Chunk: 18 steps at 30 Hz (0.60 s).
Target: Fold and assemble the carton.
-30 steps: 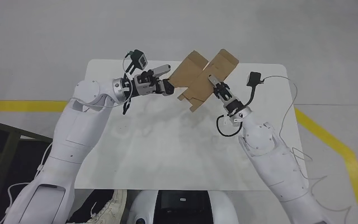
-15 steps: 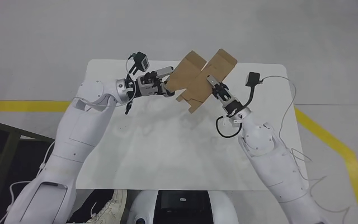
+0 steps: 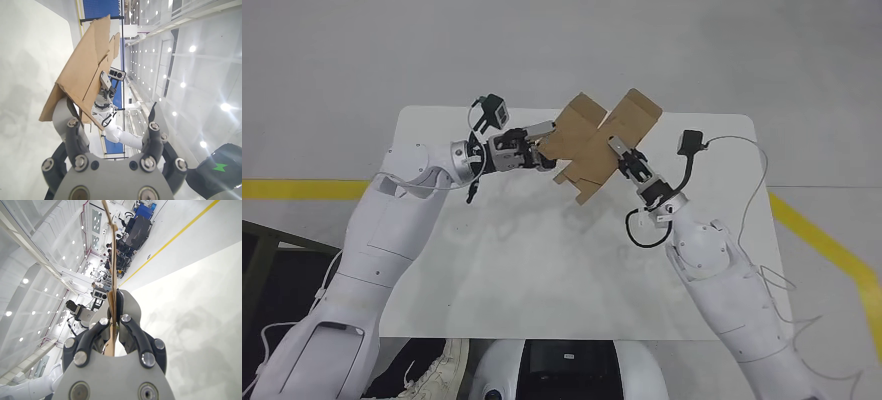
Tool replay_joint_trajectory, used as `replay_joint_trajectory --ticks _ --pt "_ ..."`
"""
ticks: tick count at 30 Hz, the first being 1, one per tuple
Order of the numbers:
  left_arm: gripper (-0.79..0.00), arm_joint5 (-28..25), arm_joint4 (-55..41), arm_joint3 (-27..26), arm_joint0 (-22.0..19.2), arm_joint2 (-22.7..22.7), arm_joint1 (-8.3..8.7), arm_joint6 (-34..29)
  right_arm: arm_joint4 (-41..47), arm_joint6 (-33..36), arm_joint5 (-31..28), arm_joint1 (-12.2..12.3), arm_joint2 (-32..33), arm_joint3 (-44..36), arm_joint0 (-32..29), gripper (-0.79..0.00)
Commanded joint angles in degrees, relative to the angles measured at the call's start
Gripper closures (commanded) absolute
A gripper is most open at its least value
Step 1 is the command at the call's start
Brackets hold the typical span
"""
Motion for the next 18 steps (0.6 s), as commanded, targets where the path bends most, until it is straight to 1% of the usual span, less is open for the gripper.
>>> replay_joint_trajectory --ticks 1,2,4,5,6,8,10,12,15,18 --pt "-0.597 0.49 0.7 0.16 -0.05 0.29 -0.03 -0.16 -0.16 0.12 0.0 -0.1 0.0 -0.05 -0.02 0.0" --pt "-0.542 0.68 1.25 0.27 -0.15 0.45 -0.03 -0.24 -0.3 0.25 -0.04 -0.15 0.01 -0.07 -0.02 0.0" --pt "-0.529 1.25 2.13 0.66 -0.27 0.78 -0.06 -0.27 -0.59 0.48 -0.02 -0.22 0.1 0.0 -0.02 0.0" --pt "-0.477 1.49 2.23 0.81 -0.34 0.89 -0.09 -0.36 -0.8 0.61 0.01 -0.25 0.14 0.05 -0.05 0.0" --pt "-0.397 1.72 2.43 1.01 -0.4 1.01 -0.12 -0.48 -0.95 0.74 0.03 -0.27 0.22 0.1 -0.07 0.0" --pt "-0.366 1.99 2.82 1.36 -0.56 1.12 -0.15 -0.42 -1.09 0.93 -0.02 -0.33 0.42 0.13 -0.14 0.0" --pt "-0.314 2.37 3.01 1.66 -0.7 1.23 -0.2 -0.45 -1.45 1.02 -0.02 -0.36 0.67 0.05 -0.21 0.0" --pt "-0.283 2.64 3.22 1.92 -0.85 1.37 -0.24 -0.68 -1.9 1.09 -0.1 -0.4 0.86 -0.12 -0.31 0.0" --pt "-0.28 3.13 3.54 2.38 -0.98 1.56 -0.29 -1.01 -2.34 1.16 -0.2 -0.48 1.07 -0.27 -0.46 0.0" --pt "-0.259 3.35 3.53 2.88 -1.02 1.54 -0.33 -1.13 -2.61 1.23 -0.18 -0.58 1.25 -0.33 -0.55 0.0"
